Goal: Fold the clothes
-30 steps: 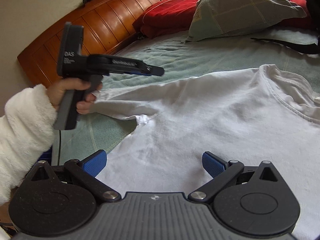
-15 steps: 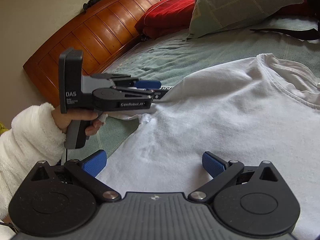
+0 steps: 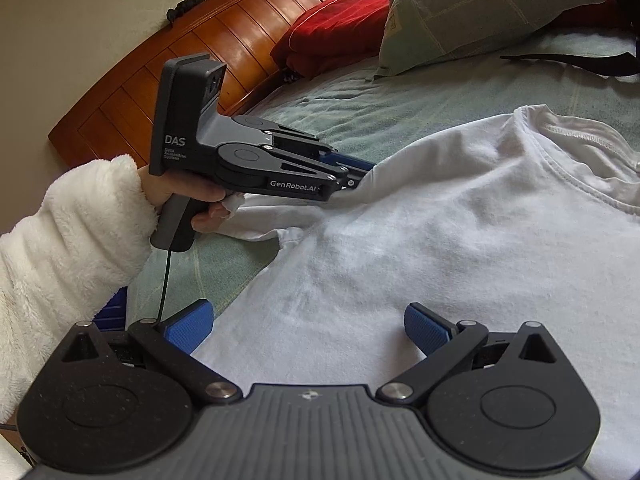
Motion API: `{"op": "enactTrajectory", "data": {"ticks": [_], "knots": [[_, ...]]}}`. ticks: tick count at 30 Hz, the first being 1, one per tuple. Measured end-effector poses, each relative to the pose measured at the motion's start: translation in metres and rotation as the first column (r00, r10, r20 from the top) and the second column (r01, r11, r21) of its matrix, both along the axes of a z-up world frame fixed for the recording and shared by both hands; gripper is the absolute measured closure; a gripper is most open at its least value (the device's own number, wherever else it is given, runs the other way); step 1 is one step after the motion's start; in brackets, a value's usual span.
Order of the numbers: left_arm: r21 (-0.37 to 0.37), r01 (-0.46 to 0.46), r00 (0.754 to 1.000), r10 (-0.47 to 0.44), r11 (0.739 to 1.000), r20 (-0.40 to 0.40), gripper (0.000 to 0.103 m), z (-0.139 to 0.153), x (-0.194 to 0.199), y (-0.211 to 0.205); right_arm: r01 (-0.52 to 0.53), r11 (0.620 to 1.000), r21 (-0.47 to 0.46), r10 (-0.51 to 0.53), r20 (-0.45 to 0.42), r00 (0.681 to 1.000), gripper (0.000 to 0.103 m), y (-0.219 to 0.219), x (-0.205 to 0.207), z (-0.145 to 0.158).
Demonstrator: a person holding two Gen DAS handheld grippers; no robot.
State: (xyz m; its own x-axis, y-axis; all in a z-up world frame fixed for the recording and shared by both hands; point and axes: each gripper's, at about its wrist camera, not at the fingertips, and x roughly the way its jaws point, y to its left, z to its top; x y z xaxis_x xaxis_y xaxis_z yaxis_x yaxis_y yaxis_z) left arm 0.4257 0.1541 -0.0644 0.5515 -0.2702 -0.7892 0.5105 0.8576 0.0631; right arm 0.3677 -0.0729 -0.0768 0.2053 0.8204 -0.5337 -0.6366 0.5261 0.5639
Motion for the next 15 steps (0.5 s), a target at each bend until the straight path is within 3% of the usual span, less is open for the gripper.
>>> {"op": "enactTrajectory", "data": {"ticks": [9, 15], "knots": [[-0.051, -0.173, 0.980, 0.177, 0.984, 0.086, 0.102, 0.017, 0.017, 0.018, 0.015, 0.998, 0.053, -0.016, 0.010, 1.000, 0.000, -0.006, 0.000, 0.007], [-0.068, -0.273, 0.957, 0.278, 0.960, 0.085, 0.102, 0.014, 0.037, 0.027, 0.028, 0.998, 0.055, -0.028, 0.011, 1.000, 0.000, -0.004, 0.001, 0.006]]}}
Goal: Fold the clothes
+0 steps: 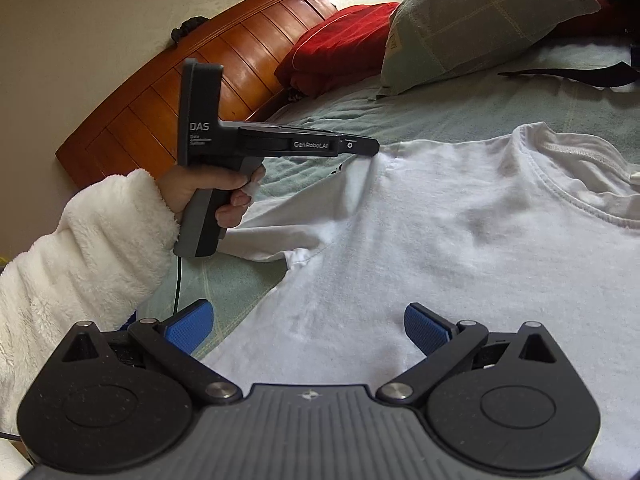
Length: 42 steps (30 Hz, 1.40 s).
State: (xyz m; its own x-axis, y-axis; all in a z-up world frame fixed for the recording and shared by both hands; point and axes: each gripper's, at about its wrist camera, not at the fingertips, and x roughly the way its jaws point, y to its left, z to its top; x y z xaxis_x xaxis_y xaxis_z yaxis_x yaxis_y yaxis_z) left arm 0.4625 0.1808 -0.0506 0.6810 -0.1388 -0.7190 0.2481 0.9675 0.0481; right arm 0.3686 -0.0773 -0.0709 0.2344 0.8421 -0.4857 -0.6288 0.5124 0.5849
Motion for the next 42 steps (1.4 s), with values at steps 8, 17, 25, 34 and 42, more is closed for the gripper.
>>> {"op": "enactTrajectory", "data": {"ticks": [8, 17, 25, 34, 42], "knots": [[-0.086, -0.018, 1.000, 0.018, 0.996, 0.004, 0.092, 0.012, -0.014, -0.005, 0.010, 1.000, 0.020, -0.010, -0.004, 1.000, 0.000, -0.006, 0.000, 0.001], [-0.077, 0.083, 0.990, -0.091, 0.994, -0.104, 0.072, -0.022, -0.003, -0.049, 0.022, 1.000, 0.016, -0.022, 0.000, 1.000, 0.000, -0.005, 0.001, 0.002], [-0.114, 0.090, 0.993, -0.098, 0.989, -0.066, 0.073, 0.001, 0.020, -0.078, 0.035, 0.999, 0.020, -0.035, 0.004, 0.999, 0.000, -0.010, 0.000, 0.002], [-0.104, 0.173, 0.971, -0.187, 0.979, -0.150, 0.061, -0.026, 0.045, -0.122, 0.023, 1.000, 0.016, -0.023, -0.008, 1.000, 0.000, -0.008, 0.001, 0.000], [-0.108, 0.067, 0.991, -0.078, 0.992, -0.105, 0.063, -0.001, 0.059, -0.119, 0.030, 0.999, 0.044, -0.029, -0.024, 0.999, 0.000, -0.011, 0.003, -0.006]]}}
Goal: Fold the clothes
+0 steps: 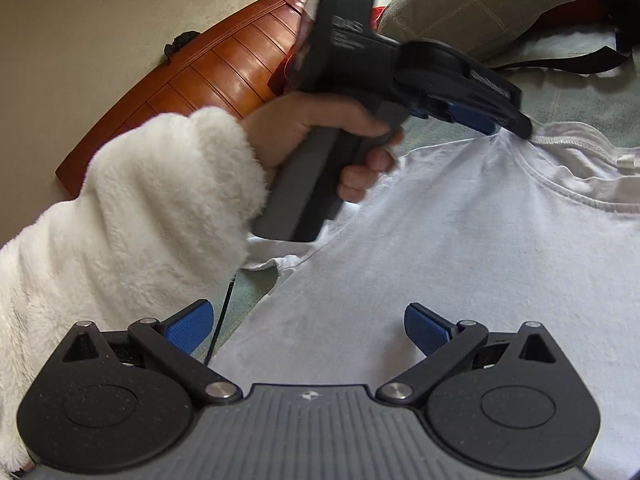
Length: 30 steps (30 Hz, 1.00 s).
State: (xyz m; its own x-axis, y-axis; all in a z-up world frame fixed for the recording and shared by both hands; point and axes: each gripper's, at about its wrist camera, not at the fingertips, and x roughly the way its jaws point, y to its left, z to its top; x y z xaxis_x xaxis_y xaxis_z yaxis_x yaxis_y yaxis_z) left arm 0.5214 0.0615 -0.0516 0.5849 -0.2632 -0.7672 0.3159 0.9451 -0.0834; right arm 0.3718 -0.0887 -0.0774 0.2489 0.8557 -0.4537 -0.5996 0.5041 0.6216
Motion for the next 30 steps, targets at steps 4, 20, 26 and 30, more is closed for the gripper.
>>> {"op": "enactTrajectory", "data": {"ticks": [4, 20, 26, 30], "knots": [[0.044, 0.002, 1.000, -0.003, 0.999, 0.025, 0.054, 0.038, -0.035, 0.024, 0.001, 1.000, 0.020, -0.001, 0.000, 1.000, 0.000, -0.002, -0.001, 0.000], [-0.100, -0.459, 0.889, 0.457, 0.883, -0.045, 0.045, 0.022, -0.134, 0.197, 0.010, 1.000, -0.013, -0.010, 0.024, 1.000, 0.000, 0.004, -0.005, 0.002], [-0.123, -0.538, 0.842, 0.538, 0.834, -0.039, 0.045, 0.026, -0.150, 0.236, -0.004, 1.000, -0.027, 0.005, 0.023, 1.000, 0.000, 0.006, -0.003, -0.005], [-0.129, -0.535, 0.844, 0.534, 0.835, -0.046, 0.044, 0.019, -0.180, 0.245, -0.006, 1.000, -0.028, 0.007, 0.029, 1.000, 0.000, 0.008, -0.003, -0.006]]}}
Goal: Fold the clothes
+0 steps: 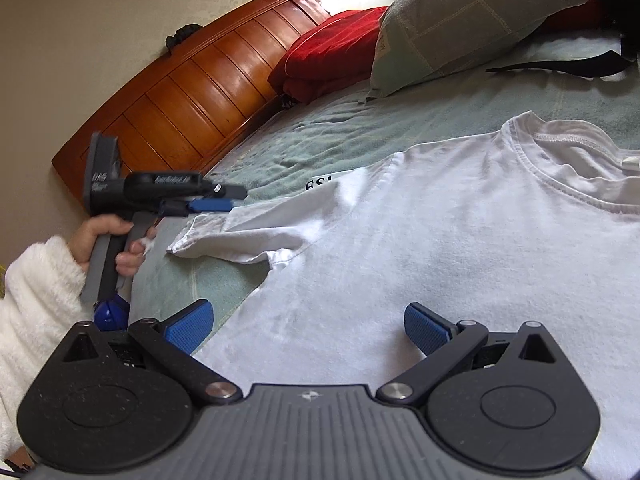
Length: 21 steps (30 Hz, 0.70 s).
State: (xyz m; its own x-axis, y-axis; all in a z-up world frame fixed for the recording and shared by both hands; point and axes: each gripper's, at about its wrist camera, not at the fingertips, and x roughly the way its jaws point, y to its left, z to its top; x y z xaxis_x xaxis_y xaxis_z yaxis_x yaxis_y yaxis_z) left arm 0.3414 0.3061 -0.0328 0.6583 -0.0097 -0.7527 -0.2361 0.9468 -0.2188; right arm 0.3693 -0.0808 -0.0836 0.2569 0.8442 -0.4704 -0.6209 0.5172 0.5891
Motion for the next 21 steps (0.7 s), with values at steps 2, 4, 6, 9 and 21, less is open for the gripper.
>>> {"op": "enactTrajectory", "data": {"ticks": [2, 4, 6, 9, 21], "knots": [[0.000, -0.002, 1.000, 0.002, 1.000, -0.003, 0.044, -0.004, -0.015, 0.006, 0.001, 1.000, -0.001, -0.001, 0.004, 1.000, 0.000, 0.001, 0.000, 0.000], [-0.001, -0.029, 1.000, 0.029, 1.000, 0.008, 0.044, -0.009, -0.024, 0.018, 0.003, 1.000, -0.004, -0.003, 0.007, 1.000, 0.000, 0.002, -0.001, 0.000], [-0.006, -0.067, 0.998, 0.068, 0.998, 0.013, 0.042, -0.016, -0.028, 0.035, 0.009, 1.000, -0.018, -0.009, 0.015, 1.000, 0.000, 0.005, -0.002, 0.001], [0.098, -0.164, 0.986, 0.167, 0.982, -0.025, 0.046, -0.027, -0.023, 0.058, 0.029, 0.998, -0.049, -0.028, 0.024, 0.999, 0.000, 0.011, -0.004, 0.005], [-0.080, -0.235, 0.969, 0.241, 0.969, 0.063, 0.039, -0.005, -0.093, 0.096, -0.172, 0.965, -0.200, 0.207, 0.167, 0.964, 0.000, 0.063, -0.006, 0.079]]}}
